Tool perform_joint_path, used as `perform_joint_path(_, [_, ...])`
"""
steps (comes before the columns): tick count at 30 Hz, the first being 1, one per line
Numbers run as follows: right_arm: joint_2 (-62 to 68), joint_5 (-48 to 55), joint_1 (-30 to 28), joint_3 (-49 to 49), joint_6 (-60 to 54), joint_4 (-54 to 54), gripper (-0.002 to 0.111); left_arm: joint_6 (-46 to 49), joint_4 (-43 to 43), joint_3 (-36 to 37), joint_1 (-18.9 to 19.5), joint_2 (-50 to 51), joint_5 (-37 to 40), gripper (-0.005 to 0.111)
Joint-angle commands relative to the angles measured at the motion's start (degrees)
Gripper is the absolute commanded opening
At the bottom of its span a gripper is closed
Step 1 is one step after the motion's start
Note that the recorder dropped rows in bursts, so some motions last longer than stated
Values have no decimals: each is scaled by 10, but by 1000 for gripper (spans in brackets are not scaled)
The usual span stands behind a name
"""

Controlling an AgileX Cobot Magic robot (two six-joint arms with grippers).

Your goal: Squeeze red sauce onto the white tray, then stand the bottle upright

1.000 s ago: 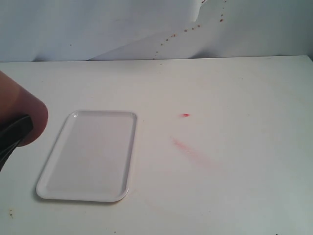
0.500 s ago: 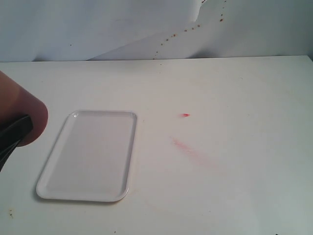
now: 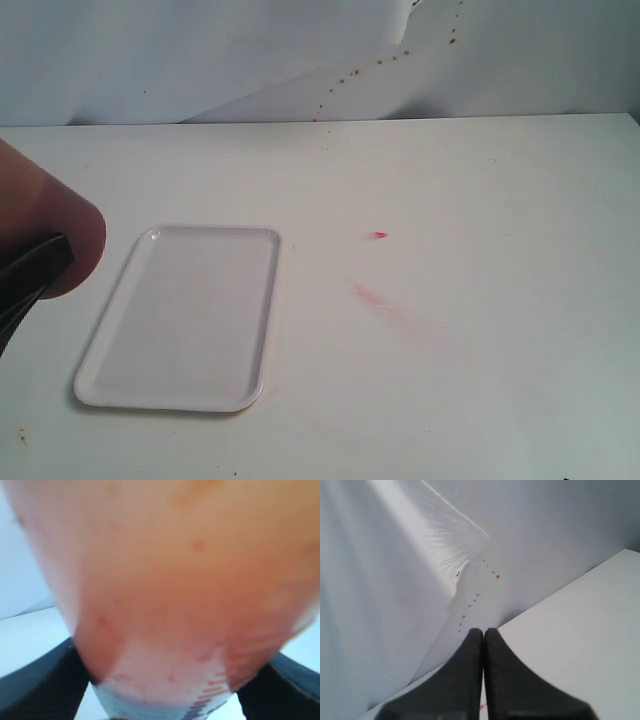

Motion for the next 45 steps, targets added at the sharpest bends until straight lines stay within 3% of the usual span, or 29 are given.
perform_joint_path(1, [-3, 13, 2, 2, -1, 16, 0, -30, -8, -1, 0, -4, -30, 0])
perform_joint_path(9, [-3, 116, 2, -117, -100, 41, 0, -36, -8, -15, 0, -4, -80, 0])
perform_joint_path(13, [-3, 158, 2, -203, -259, 162, 0, -42, -6, -50, 0, 1, -40, 0])
perform_joint_path(18, [61, 224, 2, -332, -492, 257, 0, -32, 30, -115, 0, 38, 82, 0])
perform_joint_path(30, [384, 396, 2, -569, -508, 285, 0, 319, -24, -228, 0, 221, 342, 0])
perform_joint_path(36, [516, 445, 2, -598, -662, 412, 0, 463, -9, -243, 0, 281, 392, 0])
perform_joint_path(39, [616, 482, 2, -599, -833, 547, 0, 489, 42, -243, 0, 315, 410, 0])
perform_joint_path(41, [680, 503, 2, -599, -880, 598, 0, 505, 100, -242, 0, 339, 441, 0])
perform_joint_path(45, [798, 609, 2, -638, -948, 614, 0, 533, 213, -242, 0, 387, 506, 0])
